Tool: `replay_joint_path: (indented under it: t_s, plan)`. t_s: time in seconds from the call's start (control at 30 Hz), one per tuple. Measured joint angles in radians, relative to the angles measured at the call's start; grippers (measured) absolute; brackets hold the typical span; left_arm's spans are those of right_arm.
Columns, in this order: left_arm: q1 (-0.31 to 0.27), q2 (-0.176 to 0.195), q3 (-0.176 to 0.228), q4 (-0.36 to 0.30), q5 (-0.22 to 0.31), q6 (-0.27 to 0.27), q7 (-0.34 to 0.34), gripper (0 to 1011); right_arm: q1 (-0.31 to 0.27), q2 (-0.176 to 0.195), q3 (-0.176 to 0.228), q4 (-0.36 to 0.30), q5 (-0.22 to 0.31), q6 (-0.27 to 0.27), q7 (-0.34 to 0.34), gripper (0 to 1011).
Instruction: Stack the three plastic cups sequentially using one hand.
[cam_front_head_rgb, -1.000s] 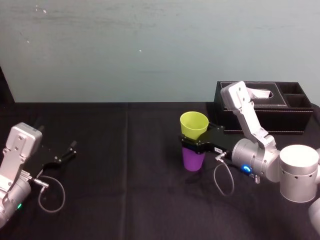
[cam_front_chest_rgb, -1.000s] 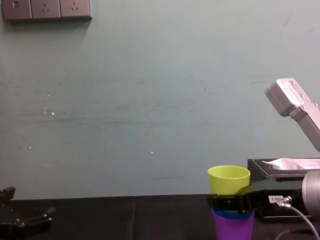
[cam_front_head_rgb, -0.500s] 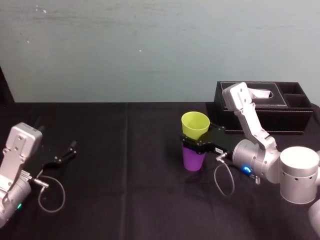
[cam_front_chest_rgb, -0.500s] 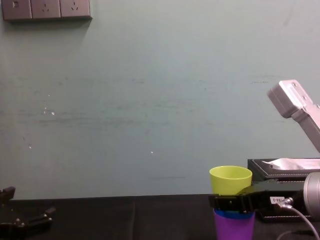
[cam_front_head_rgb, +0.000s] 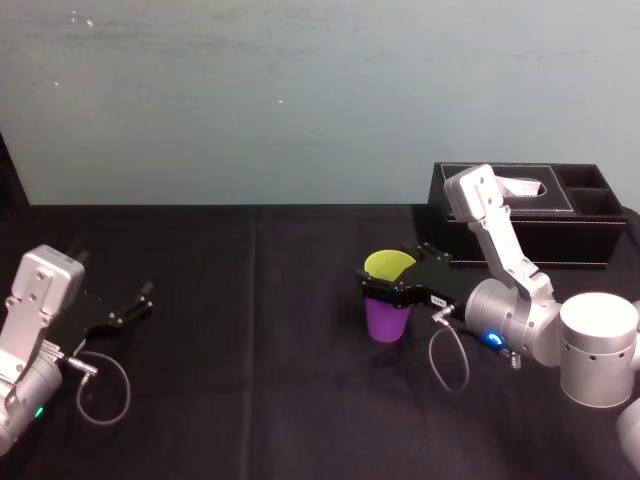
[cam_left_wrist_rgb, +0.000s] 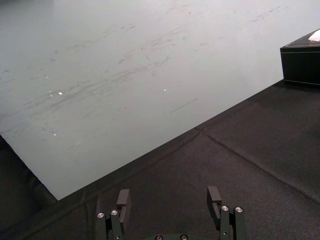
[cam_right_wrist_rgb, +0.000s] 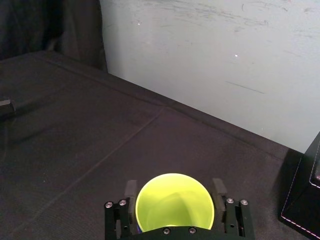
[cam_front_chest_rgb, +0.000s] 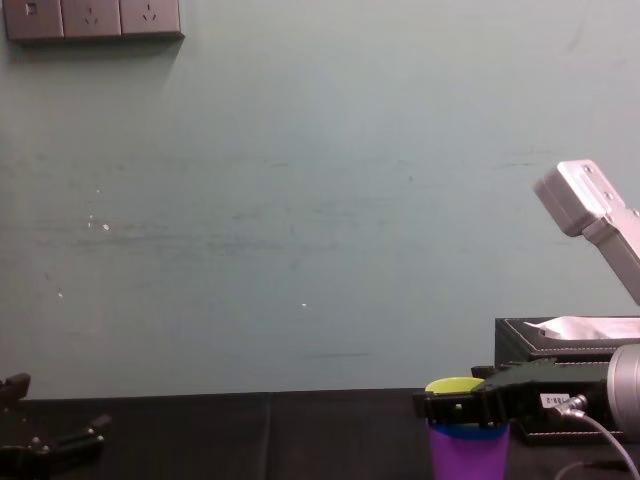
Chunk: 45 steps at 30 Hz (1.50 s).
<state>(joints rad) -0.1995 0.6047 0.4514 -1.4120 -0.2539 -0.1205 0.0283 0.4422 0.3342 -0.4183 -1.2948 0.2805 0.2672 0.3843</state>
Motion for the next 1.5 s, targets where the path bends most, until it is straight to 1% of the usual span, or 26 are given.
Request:
replay_joint_path:
  t_s: [0.03, 0.17, 0.5, 0.57, 0.67, 0.7, 0.87, 0.93, 0.97, 1.1, 1.13, 1.17, 1.2, 1.3, 1.33, 1.4, 1.43, 1.5]
  plan:
    - [0.000, 0.000, 0.000, 0.000, 0.000, 0.000, 0.000, 1000, 0.000, 0.000, 0.000, 0.000, 0.000, 0.000, 0.000, 945]
    - [0.000, 0.000, 0.000, 0.000, 0.000, 0.000, 0.000, 1000, 0.000, 0.000, -0.001, 0.000, 0.000, 0.001, 0.000, 1003]
    - [0.000, 0.000, 0.000, 0.000, 0.000, 0.000, 0.000, 1000, 0.001, 0.001, -0.001, -0.001, 0.000, 0.002, 0.000, 1000]
    - [0.000, 0.000, 0.000, 0.000, 0.000, 0.000, 0.000, 1000, -0.002, 0.001, 0.003, -0.006, 0.000, -0.005, -0.002, 1000]
    - [0.000, 0.000, 0.000, 0.000, 0.000, 0.000, 0.000, 1000, -0.021, 0.000, 0.022, -0.027, 0.001, -0.035, -0.013, 1000]
    - [0.000, 0.000, 0.000, 0.000, 0.000, 0.000, 0.000, 1000, -0.021, 0.000, 0.022, -0.027, 0.001, -0.035, -0.013, 1000]
    - [0.000, 0.000, 0.000, 0.000, 0.000, 0.000, 0.000, 1000, -0.060, -0.005, 0.061, -0.065, 0.012, -0.093, -0.040, 1000]
    - [0.000, 0.000, 0.000, 0.000, 0.000, 0.000, 0.000, 1000, -0.084, -0.007, 0.083, -0.087, 0.021, -0.124, -0.054, 1000]
    - [0.000, 0.000, 0.000, 0.000, 0.000, 0.000, 0.000, 1000, -0.103, -0.009, 0.099, -0.104, 0.027, -0.144, -0.064, 1000]
    - [0.000, 0.000, 0.000, 0.000, 0.000, 0.000, 0.000, 1000, -0.152, -0.013, 0.135, -0.140, 0.041, -0.192, -0.088, 1000]
    - [0.000, 0.000, 0.000, 0.000, 0.000, 0.000, 0.000, 1000, -0.178, -0.014, 0.153, -0.155, 0.046, -0.215, -0.101, 1000]
    - [0.000, 0.000, 0.000, 0.000, 0.000, 0.000, 0.000, 1000, -0.191, -0.015, 0.161, -0.163, 0.047, -0.226, -0.108, 1000]
    - [0.000, 0.000, 0.000, 0.000, 0.000, 0.000, 0.000, 1000, -0.221, -0.018, 0.179, -0.178, 0.047, -0.250, -0.125, 1000]
    - [0.000, 0.000, 0.000, 0.000, 0.000, 0.000, 0.000, 1000, -0.263, -0.025, 0.202, -0.194, 0.039, -0.289, -0.151, 1000]
    - [0.000, 0.000, 0.000, 0.000, 0.000, 0.000, 0.000, 1000, -0.289, -0.031, 0.217, -0.201, 0.030, -0.318, -0.172, 1000]
    - [0.000, 0.000, 0.000, 0.000, 0.000, 0.000, 0.000, 1000, -0.315, -0.038, 0.231, -0.206, 0.019, -0.343, -0.195, 1000]
    - [0.000, 0.000, 0.000, 0.000, 0.000, 0.000, 0.000, 1000, -0.338, -0.045, 0.243, -0.208, 0.008, -0.360, -0.216, 1000]
    - [0.000, 0.000, 0.000, 0.000, 0.000, 0.000, 0.000, 1000, -0.358, -0.052, 0.252, -0.209, -0.006, -0.372, -0.237, 1000]
